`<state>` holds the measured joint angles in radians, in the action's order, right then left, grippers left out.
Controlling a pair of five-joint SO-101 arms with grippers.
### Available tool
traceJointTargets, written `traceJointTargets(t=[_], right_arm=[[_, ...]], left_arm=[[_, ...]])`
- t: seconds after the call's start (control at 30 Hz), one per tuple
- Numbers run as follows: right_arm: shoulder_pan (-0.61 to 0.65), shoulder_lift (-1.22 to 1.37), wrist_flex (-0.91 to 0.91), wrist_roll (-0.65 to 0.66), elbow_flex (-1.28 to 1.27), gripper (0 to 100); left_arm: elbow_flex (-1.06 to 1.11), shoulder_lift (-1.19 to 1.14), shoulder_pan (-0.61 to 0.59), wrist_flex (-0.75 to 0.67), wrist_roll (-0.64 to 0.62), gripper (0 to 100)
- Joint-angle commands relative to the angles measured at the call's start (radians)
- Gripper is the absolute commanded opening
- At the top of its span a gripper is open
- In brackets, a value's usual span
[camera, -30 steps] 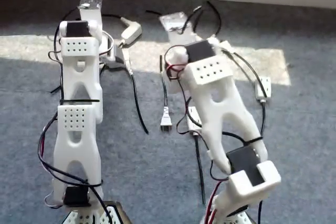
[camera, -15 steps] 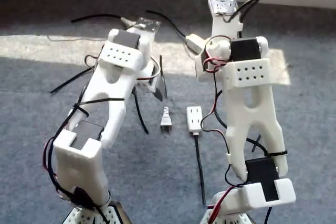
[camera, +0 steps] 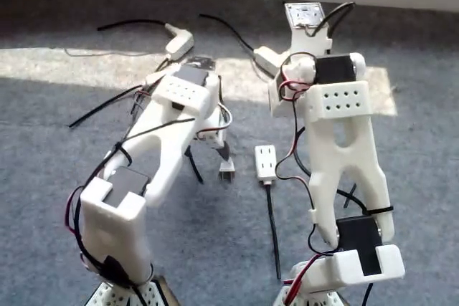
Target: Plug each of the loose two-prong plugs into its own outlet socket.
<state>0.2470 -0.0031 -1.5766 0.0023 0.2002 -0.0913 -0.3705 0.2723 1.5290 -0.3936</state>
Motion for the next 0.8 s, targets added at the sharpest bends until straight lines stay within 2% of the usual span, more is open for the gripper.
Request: traceJointTargets(t=[0.0, 0.17, 0.57, 0.77], right_arm=[[-0.01, -0.041, 0.001, 0.005, -0.001, 23.1], [-0.01, -0.041, 0.048, 0.005, -0.062, 23.1], [-0.01, -0.044, 0.108, 0.005, -0.122, 23.1], [-0.005, -0.042, 0.108, 0.005, -0.122, 23.1]], left_arm=[[0.031, 0.041, 0.077, -0.032, -0.011, 30], [0.113, 0.042, 0.039, -0.117, -0.011, 30], [0.119, 0.042, -0.107, -0.132, -0.005, 30], [0.14, 0.041, -0.137, -0.133, -0.003, 30]])
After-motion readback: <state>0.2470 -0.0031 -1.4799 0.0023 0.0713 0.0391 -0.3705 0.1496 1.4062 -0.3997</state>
